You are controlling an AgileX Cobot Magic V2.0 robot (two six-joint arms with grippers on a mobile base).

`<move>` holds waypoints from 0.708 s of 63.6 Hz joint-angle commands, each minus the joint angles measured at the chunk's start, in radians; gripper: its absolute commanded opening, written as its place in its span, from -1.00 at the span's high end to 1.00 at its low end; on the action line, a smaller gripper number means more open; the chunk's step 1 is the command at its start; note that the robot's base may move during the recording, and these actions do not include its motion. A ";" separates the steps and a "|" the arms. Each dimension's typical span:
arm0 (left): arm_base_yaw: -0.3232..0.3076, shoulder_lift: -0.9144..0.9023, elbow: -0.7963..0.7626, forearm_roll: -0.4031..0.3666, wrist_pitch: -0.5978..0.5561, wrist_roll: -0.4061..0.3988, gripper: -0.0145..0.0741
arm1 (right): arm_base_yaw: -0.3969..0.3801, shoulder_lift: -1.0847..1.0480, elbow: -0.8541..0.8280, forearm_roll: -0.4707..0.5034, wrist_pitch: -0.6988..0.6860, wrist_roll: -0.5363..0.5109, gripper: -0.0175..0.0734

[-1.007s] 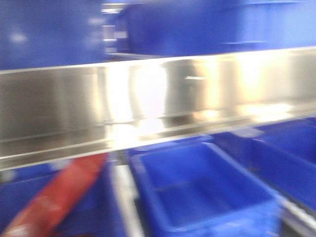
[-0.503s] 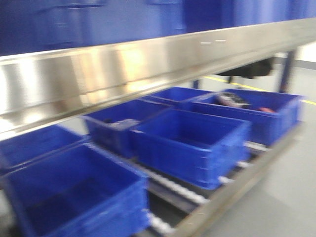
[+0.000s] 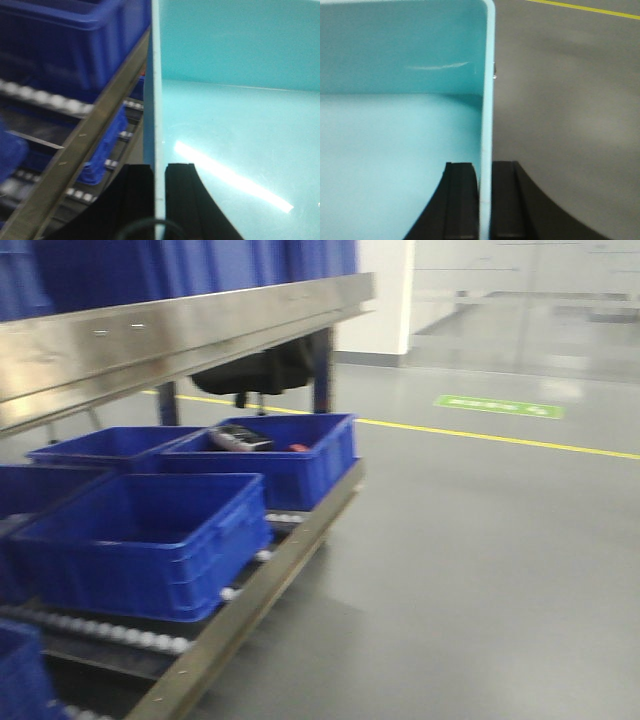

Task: Fetch blue bin and place on conveyor start
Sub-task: 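Hold the bin in both grippers while driving to the red conveyor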

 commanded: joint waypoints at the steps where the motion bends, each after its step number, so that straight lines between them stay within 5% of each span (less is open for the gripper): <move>1: -0.005 -0.015 -0.011 -0.010 -0.048 -0.004 0.92 | 0.000 -0.016 -0.015 -0.007 -0.037 -0.008 0.95; 45: -0.005 -0.015 -0.011 -0.010 -0.048 -0.004 0.92 | 0.000 -0.016 -0.015 -0.007 -0.085 -0.008 0.95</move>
